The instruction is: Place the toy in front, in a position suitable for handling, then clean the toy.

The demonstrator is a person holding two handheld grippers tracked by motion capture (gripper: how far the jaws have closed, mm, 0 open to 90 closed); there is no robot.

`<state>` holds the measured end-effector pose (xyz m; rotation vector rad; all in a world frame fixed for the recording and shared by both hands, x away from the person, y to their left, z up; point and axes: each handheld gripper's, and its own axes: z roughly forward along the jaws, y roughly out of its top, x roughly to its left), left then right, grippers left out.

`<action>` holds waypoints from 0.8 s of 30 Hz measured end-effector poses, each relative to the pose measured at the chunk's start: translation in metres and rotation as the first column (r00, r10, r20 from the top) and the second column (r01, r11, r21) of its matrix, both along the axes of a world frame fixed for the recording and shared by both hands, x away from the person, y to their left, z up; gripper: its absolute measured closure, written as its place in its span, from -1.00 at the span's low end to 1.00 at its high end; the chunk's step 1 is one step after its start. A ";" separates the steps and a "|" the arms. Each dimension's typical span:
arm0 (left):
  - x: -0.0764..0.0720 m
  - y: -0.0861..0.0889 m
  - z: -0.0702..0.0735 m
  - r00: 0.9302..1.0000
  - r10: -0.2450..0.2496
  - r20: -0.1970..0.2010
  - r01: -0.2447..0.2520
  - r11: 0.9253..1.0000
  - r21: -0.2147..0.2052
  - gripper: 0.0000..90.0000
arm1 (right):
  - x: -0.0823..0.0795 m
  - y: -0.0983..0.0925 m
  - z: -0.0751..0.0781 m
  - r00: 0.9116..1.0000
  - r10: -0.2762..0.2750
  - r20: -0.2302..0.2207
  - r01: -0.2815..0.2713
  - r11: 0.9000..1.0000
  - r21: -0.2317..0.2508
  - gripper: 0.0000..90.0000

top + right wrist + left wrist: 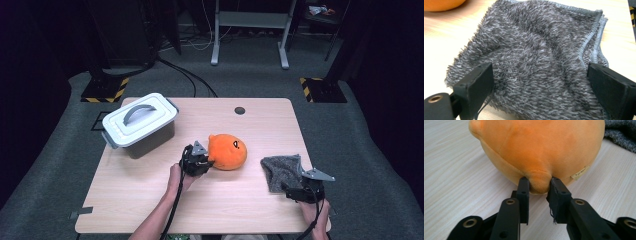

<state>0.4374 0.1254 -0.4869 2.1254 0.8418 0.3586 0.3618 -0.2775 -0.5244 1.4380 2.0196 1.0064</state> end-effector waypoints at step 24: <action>0.001 -0.001 0.003 1.000 -0.027 0.013 0.027 0.999 -0.017 0.78 | 0.037 0.030 0.025 0.994 0.065 -0.084 -0.074 0.992 -0.106 -0.85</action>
